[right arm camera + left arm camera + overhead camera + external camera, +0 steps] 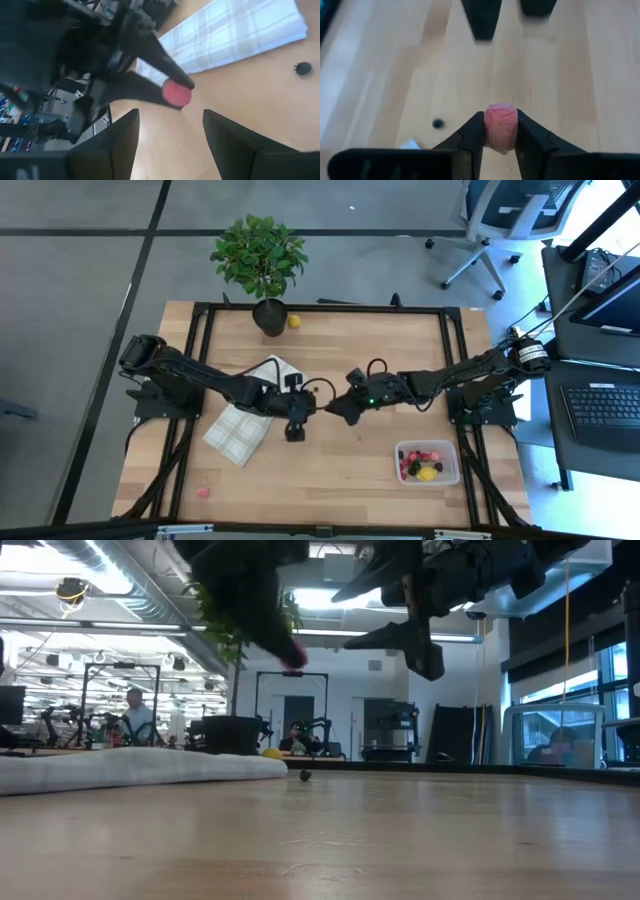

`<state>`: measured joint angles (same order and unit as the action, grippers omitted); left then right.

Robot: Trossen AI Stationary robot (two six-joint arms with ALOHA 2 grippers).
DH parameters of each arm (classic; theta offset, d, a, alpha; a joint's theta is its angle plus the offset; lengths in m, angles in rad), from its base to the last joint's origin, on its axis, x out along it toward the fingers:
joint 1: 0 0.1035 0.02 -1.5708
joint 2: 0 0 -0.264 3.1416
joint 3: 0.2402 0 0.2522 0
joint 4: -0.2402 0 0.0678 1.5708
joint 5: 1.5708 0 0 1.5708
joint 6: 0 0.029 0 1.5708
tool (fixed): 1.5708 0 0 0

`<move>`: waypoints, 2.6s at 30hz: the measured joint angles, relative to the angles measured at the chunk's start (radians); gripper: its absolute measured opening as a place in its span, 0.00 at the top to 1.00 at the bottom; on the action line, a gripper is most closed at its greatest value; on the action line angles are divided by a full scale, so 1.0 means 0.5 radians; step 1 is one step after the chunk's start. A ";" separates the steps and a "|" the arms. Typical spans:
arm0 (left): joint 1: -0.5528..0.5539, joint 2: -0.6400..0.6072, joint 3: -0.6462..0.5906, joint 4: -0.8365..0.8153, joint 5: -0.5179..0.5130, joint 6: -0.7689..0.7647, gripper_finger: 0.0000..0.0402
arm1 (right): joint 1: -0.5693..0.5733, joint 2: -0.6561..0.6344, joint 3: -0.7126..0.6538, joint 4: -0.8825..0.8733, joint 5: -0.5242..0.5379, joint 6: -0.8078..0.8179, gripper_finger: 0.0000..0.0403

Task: Pick and placing Produce into tupperware
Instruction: Put the top pink peach into the transparent bin

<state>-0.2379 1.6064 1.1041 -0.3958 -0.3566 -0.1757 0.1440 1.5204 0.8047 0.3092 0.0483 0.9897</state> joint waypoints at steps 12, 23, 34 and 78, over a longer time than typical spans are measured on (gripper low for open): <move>0.000 -0.002 0.015 0.331 -0.062 0.007 0.81 | -0.004 0.000 0.000 -0.001 0.064 -0.003 0.45; 0.032 -0.003 0.015 0.405 -0.151 0.058 0.78 | -0.008 0.000 0.000 0.012 0.142 0.005 0.45; 0.046 -0.005 0.016 0.540 -0.152 0.065 0.79 | -0.008 0.000 0.001 0.082 0.143 0.010 0.46; 0.032 -0.007 0.019 0.193 0.662 -0.578 0.40 | 0.647 0.000 1.129 -3.210 -0.300 0.006 0.87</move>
<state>-0.2218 1.6028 1.1137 -0.2993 -0.0255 -0.4644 0.4673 1.5204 1.3695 -1.2958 -0.1016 0.9929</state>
